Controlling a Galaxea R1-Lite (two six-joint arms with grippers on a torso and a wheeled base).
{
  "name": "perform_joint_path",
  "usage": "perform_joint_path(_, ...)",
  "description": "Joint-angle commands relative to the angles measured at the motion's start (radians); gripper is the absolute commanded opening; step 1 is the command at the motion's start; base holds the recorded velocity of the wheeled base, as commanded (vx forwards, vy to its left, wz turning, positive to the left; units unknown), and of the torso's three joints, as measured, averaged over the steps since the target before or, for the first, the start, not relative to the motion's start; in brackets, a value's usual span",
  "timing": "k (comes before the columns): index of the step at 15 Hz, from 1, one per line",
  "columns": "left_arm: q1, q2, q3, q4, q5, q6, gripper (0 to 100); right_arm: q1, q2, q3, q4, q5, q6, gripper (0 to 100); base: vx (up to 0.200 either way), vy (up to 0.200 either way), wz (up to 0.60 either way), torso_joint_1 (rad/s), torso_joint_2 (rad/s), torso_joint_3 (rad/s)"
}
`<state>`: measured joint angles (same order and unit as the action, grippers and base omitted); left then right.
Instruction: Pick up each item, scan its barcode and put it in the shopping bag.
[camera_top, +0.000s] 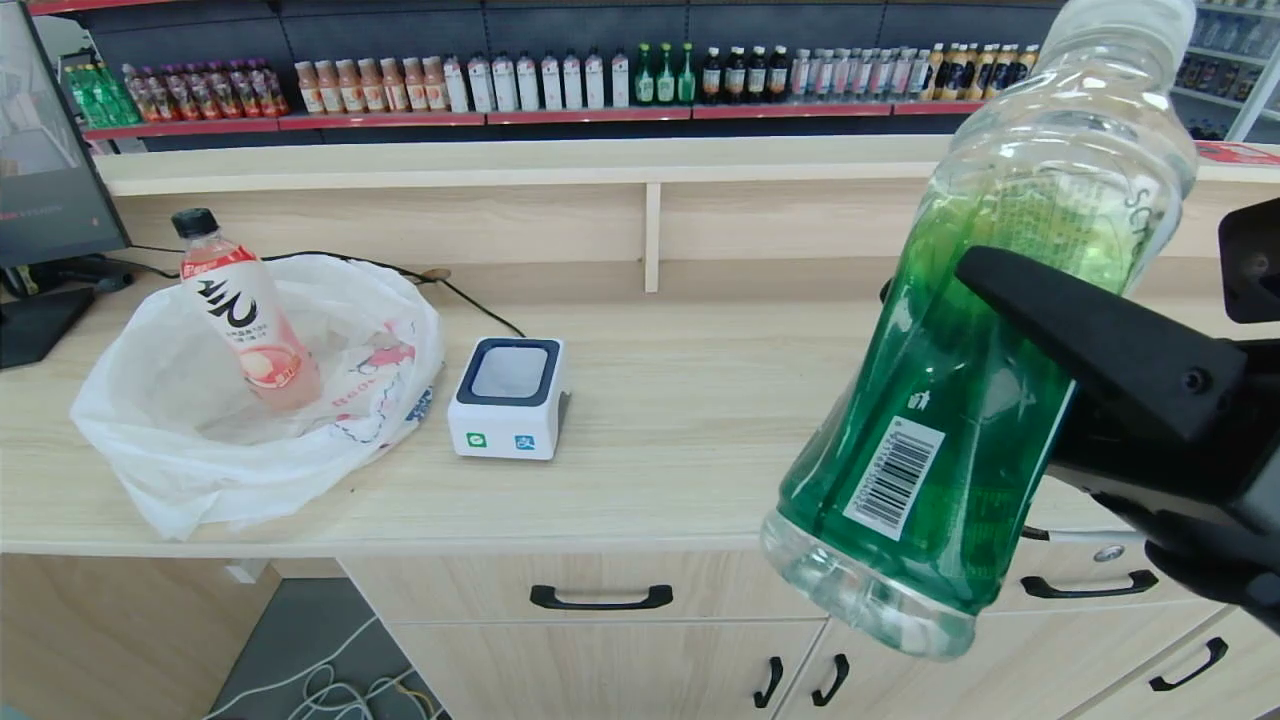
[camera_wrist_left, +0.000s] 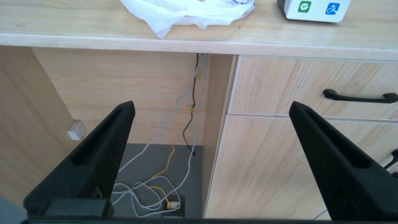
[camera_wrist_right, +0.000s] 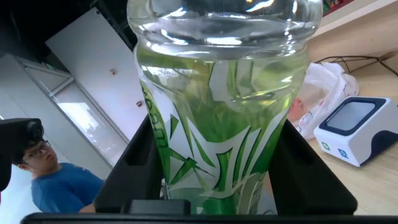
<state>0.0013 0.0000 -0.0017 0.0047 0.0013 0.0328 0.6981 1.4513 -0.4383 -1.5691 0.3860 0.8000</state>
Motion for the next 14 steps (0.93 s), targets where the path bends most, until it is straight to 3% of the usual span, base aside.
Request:
perform_joint_path(1, 0.000, 0.000, 0.000, 0.000, 0.000, 0.001, 100, 0.001, -0.002, -0.005, -0.002, 0.001, -0.001, 0, 0.000, 0.000, 0.00, 0.000, 0.00, 0.000)
perform_joint_path(9, 0.000, 0.000, 0.000, 0.000, 0.000, -0.001, 100, 0.003, -0.011, -0.002, -0.002, 0.001, -0.025, 0, 0.000, 0.000, 0.00, 0.000, 0.00, 0.000)
perform_joint_path(13, 0.000, 0.000, 0.000, 0.000, 0.002, 0.004, 100, 0.001, -0.005, 0.006, -0.002, -0.004, -0.097, 0, 0.000, 0.000, 0.00, 0.000, 0.00, 0.000)
perform_joint_path(14, 0.000, 0.000, 0.000, 0.000, 0.002, 0.004, 100, -0.002, 0.006, 0.007, -0.002, -0.007, -0.193, 0, 0.000, 0.000, 0.00, 0.000, 0.00, 0.000)
